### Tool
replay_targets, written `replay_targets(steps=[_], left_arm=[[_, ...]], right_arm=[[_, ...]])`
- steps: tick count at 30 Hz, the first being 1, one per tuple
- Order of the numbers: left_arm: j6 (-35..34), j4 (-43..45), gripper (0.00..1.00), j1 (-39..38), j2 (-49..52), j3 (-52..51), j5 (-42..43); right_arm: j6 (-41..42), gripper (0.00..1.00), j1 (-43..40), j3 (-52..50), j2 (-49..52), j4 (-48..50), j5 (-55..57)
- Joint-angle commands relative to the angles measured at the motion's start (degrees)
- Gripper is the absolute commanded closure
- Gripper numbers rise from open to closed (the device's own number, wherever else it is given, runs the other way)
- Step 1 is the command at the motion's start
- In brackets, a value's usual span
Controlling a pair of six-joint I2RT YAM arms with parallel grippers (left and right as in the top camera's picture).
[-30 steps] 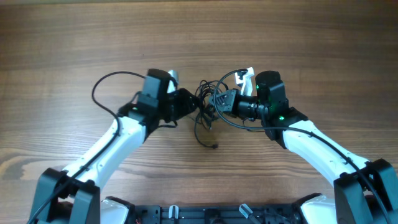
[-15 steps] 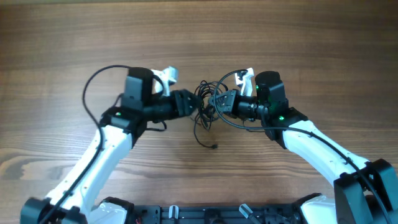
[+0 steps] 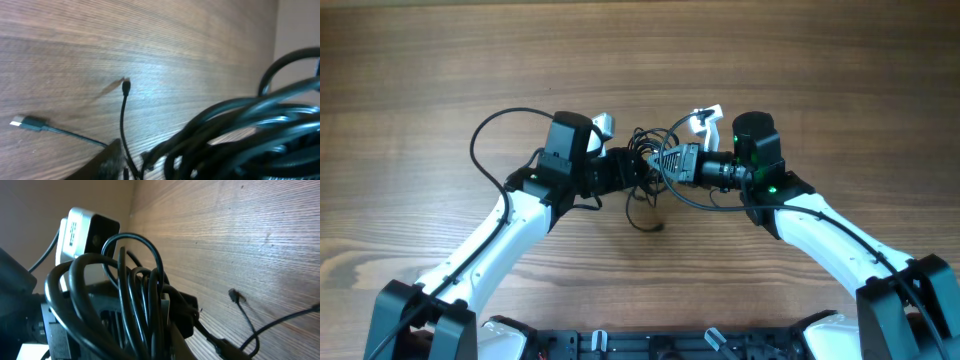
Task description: Untangle cables
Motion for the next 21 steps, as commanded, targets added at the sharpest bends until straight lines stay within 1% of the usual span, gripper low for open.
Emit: replay_targets(steps=[1,2,4,5,6,8,11,14,16,18,21], left_arm=[[-1.1,2.5,0.94,-0.1,0.9,0.2,-3.8],[-1.1,3.3,0.96,-0.1,0.9,0.2,-3.8],[0.5,3.6,0.96,0.3,0.9,0.2,-3.8],[1.8,3.1,0.96,0.8,0.7,0.2,-3.8],[2.8,2.3,0.96,1.6,0.4,0.2,-3.9],[3.7,-0.3,0.96,4.2,-0.9,0.2,-3.9],[3.6,-6.9,0.96,10.4,-5.7,0.2,-3.8],[2.3,-11.4,0.96,14.4,-10.4,0.2,-3.8],[-3.0,-12.7,0.96,15.8,-13.3,0.2,-4.3],[-9.7,-12.9,0.96,15.9,-15.5,0.2,-6.7],[-18.2,-13.2,0.96,15.0,-17.4,0.2,-11.1]], right_arm=[[-1.4,0.93,0.1,0.7,0.2,1.0,-6.8],[-1.5,0.9,0.1,0.7,0.2,0.9,-6.8],[-3.4,0.7,0.1,0.7,0.2,1.0,-6.8],[-5.2,0.48,0.1,0.7,0.2,0.9,-6.8],[-9.0,0.3,0.1,0.7,0.2,0.5,-6.8],[-14.1,0.0,-0.1,0.7,0.2,-1.1,-6.7],[-18.4,0.0,-1.9,0.7,0.2,-6.9,-4.8],[-21.1,0.0,-2.0,0.7,0.2,-7.6,-7.9],[-21.0,0.0,-0.5,0.7,0.2,-7.0,-9.3],[-22.2,0.0,2.5,0.7,0.2,-7.0,-8.5],[-24.0,0.0,7.9,0.7,0.1,-6.5,-1.0]])
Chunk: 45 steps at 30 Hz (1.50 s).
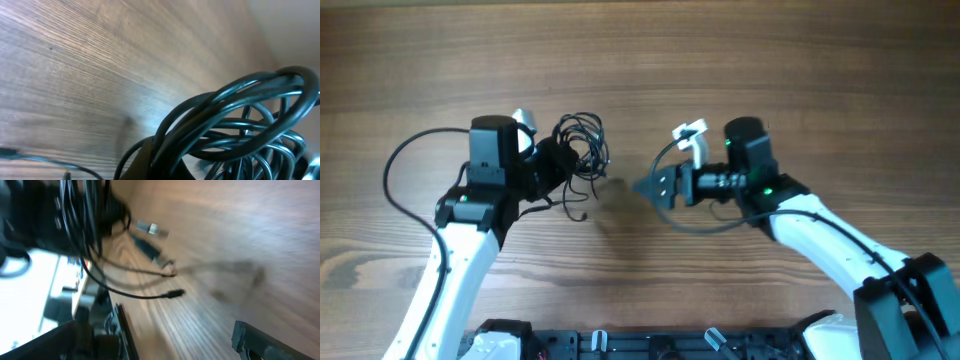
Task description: Untangle cables
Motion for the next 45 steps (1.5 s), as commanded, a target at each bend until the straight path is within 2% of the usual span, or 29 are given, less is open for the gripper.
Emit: replay_targets(steps=[1,5,8,11,16,17,21,25,29,36,43,45], left_arm=[[-14.6,-0.7,0.96,-0.8,-2.4,0.3,-6.3],[-26.0,-3.0,0.96,-2.0,-2.5,0.3,-12.6],[-30.1,-3.1,0.96,-2.0,-2.5,0.3,-13.8],[-32.6,-3.2,0.96,-2.0,-2.5,0.3,-13.8],[-43.3,-3.2,0.96,-2.9,-2.5,0.3,-11.8],[-45.5,-3.2,0.96,-3.6,-2.5,0.3,-11.9],[-48.9,-3.2,0.96,-5.6,-2.5,0.3,-12.1],[-48.7,-3.1,0.96,-7.0,-2.2,0.3,-16.3],[-43.8,-2.4,0.96,-7.1,-2.2,0.3,-17.7],[-31.6,-0.4,0.96,-7.1,-2.2,0.3,-20.5],[-30.6,-0.4,0.96,-7.1,-2.1,0.3,-19.7],[-28.5,-0.3,0.96,-7.1,-2.1,0.3,-19.0]], right_arm=[[-4.1,0.0,6.5,0.6,-0.3,1.7,8.2],[-5.8,0.0,12.9,0.6,-0.4,11.6,20.7],[-13.1,0.0,16.7,0.6,-0.4,17.2,28.2],[-17.4,0.0,19.6,0.6,-0.1,17.4,37.6],[-17.2,0.01,20.4,0.6,2.2,18.5,41.1],[-17.2,0.04,20.4,0.6,2.8,19.3,40.8],[-18.7,0.06,21.3,0.6,3.4,22.2,40.4],[-19.5,0.06,22.6,0.6,3.4,23.3,38.0],[-20.2,0.15,22.9,0.6,3.4,22.8,32.8],[-20.0,0.16,22.9,0.6,3.4,21.3,31.0],[-20.0,0.14,22.9,0.6,3.4,21.5,28.4],[-20.0,0.12,22.9,0.6,3.4,21.8,28.3]])
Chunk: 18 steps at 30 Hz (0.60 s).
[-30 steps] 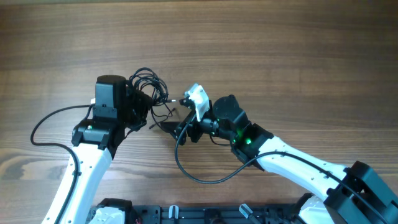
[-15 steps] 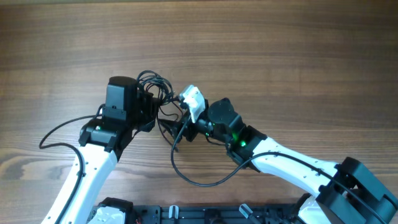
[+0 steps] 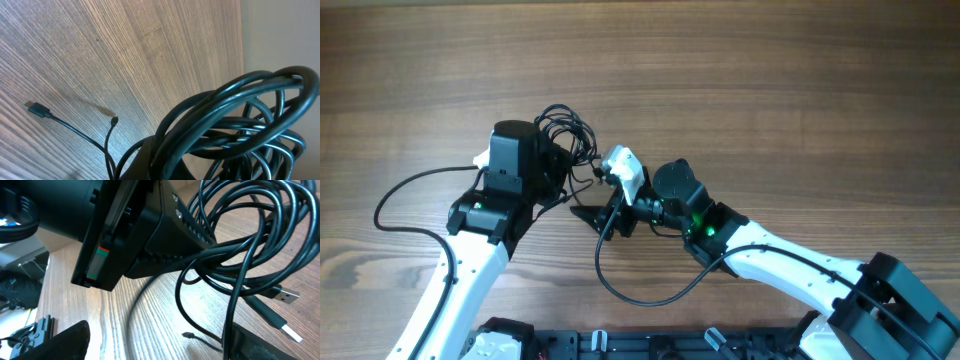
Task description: Untangle cables
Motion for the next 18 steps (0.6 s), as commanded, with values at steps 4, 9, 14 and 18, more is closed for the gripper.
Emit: replay_targets(steps=[4,9,14,18], left_arm=[[8.2,0.4,0.96,-0.3,-0.4,0.3,0.9],[7.7,2.6,0.96,-0.3,-0.4,0.3,8.0],[0.4,1.3,0.96,-0.3,-0.4,0.3,11.1],[-6.1,0.4,0.96,-0.3,-0.4,0.3,14.4]], right_arm=[[-0.9,0.13,0.4,0.5,1.1,0.0,-1.8],[-1.0,0.25,0.4,0.5,1.4,-1.2,4.7],[-1.0,0.35,0.4,0.5,1.4,0.1,9.2],[-0.9,0.46,0.4,0.5,1.4,0.3,15.4]])
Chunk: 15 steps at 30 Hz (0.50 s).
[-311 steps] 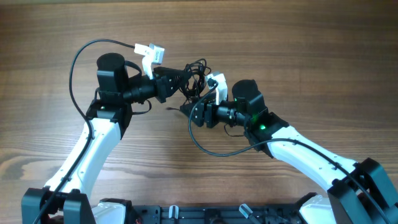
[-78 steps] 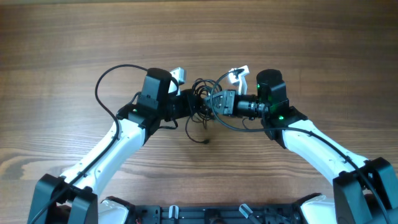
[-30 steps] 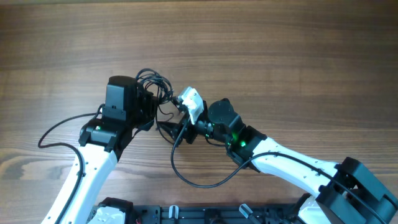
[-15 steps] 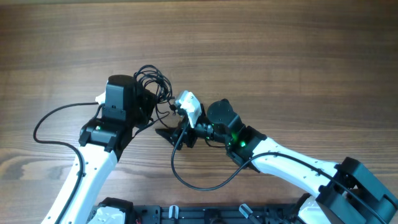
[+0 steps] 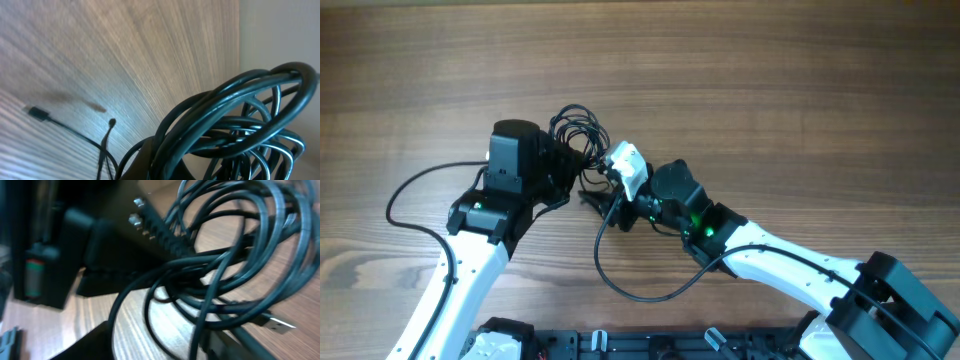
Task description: Untangle cables
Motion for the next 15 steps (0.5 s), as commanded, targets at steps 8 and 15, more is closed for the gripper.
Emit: replay_targets(steps=[8,15], left_arm=[[-5.9,-0.1,0.96,0.8,-0.4,0.3,8.0],[21.6,0.4,0.96,4.4,-0.4,0.3,8.2]], right_arm=[[2.5,0.96,0.1,0.5,1.0,0.9,-1.8],[9.4,0.96,-2.2,0.5,-1.9,-5.4,-20.8]])
